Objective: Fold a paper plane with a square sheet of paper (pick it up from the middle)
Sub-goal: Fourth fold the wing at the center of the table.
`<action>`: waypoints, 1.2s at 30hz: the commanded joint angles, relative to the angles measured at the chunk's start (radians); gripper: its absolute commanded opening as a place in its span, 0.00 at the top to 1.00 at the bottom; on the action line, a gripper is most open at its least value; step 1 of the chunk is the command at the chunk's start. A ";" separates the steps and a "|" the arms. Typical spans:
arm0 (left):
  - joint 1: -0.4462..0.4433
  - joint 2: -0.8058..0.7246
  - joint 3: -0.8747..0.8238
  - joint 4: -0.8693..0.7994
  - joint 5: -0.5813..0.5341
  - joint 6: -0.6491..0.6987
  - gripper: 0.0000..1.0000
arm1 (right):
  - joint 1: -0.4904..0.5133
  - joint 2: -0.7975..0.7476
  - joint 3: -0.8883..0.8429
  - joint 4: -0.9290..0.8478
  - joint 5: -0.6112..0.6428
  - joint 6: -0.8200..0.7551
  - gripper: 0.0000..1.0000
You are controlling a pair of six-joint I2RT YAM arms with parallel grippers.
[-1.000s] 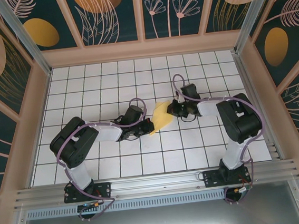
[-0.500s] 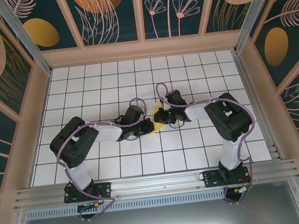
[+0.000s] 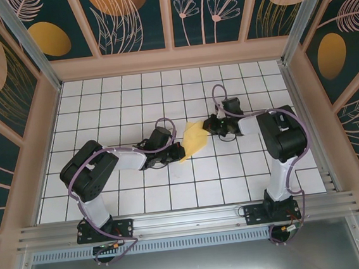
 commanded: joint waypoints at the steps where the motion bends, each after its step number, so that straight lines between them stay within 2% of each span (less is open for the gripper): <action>1: -0.009 0.057 -0.063 -0.186 -0.005 -0.006 1.00 | -0.083 0.010 -0.015 -0.022 0.120 -0.021 1.00; 5: -0.009 0.060 -0.046 -0.183 0.002 0.005 1.00 | -0.076 -0.084 -0.010 -0.031 0.083 -0.045 1.00; 9: -0.009 0.063 -0.033 -0.184 0.003 0.008 1.00 | 0.009 -0.145 -0.002 -0.066 0.077 -0.062 1.00; 13: -0.009 0.063 -0.031 -0.186 0.001 0.007 1.00 | 0.130 -0.116 0.012 -0.076 0.068 -0.049 1.00; 18: -0.009 0.063 -0.031 -0.189 0.000 0.008 1.00 | 0.205 -0.045 0.040 -0.069 0.046 -0.049 1.00; 23: -0.009 0.062 -0.037 -0.189 0.000 0.007 1.00 | 0.182 0.023 0.088 -0.084 0.061 -0.058 1.00; 31: -0.009 0.057 -0.049 -0.182 0.003 0.004 1.00 | 0.035 0.130 0.182 -0.136 0.140 -0.056 1.00; 36: -0.009 0.049 -0.057 -0.177 0.003 0.004 1.00 | -0.003 0.139 0.197 -0.164 0.170 -0.069 1.00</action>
